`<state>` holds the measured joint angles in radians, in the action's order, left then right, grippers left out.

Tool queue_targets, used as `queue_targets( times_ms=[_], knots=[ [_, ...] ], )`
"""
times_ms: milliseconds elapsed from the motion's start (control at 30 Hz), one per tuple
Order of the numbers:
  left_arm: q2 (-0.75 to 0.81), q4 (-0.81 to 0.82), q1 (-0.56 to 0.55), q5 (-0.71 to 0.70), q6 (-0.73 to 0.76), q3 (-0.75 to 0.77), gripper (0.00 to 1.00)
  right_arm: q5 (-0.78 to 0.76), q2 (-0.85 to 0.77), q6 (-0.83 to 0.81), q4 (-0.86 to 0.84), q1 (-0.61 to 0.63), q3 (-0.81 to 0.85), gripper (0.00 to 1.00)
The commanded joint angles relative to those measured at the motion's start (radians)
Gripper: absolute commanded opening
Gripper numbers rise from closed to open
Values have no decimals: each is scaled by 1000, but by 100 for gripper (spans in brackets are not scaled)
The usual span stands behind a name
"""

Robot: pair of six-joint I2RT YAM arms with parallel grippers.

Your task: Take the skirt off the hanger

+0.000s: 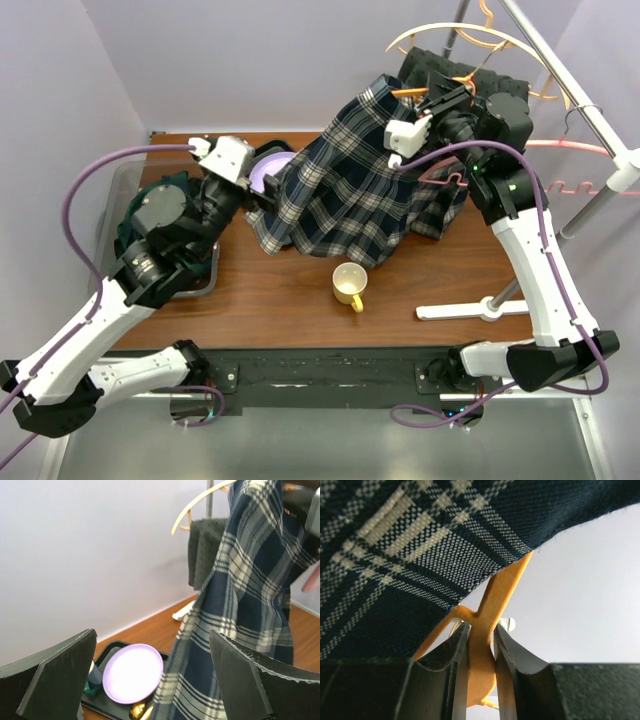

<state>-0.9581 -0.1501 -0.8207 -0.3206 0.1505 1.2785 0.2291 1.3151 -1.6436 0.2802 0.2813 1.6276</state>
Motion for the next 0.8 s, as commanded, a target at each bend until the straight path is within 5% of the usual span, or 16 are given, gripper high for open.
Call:
queue_targets(
  times_ms=[0,767],
  knots=[
    [-34,-48,-3,-26,47,102,100,6,-57,-1,-150,6,54,0],
    [-142,-86,-5,245,4,209,100,156,-134,146,-119,71,0,0]
  ],
)
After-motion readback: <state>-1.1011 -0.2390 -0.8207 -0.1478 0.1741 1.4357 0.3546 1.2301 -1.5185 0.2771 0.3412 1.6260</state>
